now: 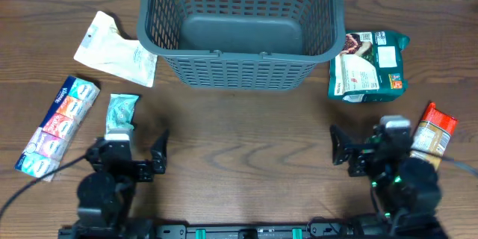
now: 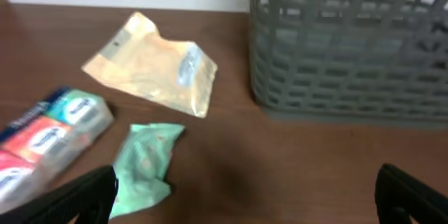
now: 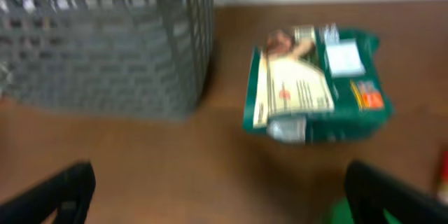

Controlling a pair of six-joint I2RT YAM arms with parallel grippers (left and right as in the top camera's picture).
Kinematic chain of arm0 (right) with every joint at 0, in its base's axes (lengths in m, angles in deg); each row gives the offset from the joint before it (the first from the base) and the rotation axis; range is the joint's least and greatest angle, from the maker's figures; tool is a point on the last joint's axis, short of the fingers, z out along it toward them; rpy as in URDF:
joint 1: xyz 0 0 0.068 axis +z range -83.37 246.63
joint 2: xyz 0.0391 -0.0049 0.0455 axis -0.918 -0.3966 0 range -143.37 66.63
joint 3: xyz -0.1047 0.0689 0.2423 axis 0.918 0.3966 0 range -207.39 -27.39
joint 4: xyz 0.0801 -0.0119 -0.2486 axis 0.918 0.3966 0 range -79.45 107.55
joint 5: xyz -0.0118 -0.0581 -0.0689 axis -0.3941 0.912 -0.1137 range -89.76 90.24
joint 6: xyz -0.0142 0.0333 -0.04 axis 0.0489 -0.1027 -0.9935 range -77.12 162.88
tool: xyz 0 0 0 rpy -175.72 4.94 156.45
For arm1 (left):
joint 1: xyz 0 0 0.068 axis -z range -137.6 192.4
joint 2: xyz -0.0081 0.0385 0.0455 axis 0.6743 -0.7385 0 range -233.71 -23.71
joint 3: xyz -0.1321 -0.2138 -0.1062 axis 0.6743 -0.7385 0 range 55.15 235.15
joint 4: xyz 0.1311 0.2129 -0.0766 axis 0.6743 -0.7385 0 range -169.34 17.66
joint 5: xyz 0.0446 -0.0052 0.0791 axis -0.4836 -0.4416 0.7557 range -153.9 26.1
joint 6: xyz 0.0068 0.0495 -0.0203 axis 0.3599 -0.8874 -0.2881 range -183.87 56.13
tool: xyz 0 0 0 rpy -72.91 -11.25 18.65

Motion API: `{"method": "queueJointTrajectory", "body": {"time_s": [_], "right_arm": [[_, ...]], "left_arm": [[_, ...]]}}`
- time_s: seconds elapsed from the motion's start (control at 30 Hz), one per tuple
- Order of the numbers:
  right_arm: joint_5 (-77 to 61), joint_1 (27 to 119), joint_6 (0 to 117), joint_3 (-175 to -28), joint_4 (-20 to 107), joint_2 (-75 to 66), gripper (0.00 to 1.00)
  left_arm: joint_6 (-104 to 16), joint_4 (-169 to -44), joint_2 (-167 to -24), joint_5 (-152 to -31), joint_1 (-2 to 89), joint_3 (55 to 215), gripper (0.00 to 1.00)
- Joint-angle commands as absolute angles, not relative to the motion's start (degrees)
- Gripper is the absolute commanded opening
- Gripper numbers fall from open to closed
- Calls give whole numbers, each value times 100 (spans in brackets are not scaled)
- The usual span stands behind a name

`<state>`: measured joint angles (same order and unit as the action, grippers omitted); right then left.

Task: Pack container
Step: 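Reach the right gripper to the green-capped jar and grasp it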

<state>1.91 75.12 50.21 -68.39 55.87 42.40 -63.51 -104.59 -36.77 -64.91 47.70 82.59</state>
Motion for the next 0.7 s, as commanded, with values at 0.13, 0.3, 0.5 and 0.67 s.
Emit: {"method": "queueJointTrajectory", "body": {"time_s": [0.13, 0.3, 0.5, 0.67], "right_arm": [[130, 7545, 5441, -9746, 8411, 2417, 99], [95, 7512, 5511, -11381, 10337, 1390, 99], [585, 7390, 6274, -12093, 10787, 1022, 99], [956, 6682, 6833, -12089, 10782, 714, 99]], "left_arm": [[-6010, -11100, -5476, -6325, 4739, 9857, 98], [-6010, -11395, -6156, -6325, 4739, 10460, 98], [-6012, -11517, -6331, -6323, 4739, 10528, 99], [-5877, -11574, -6331, -6321, 4739, 10528, 99]]}}
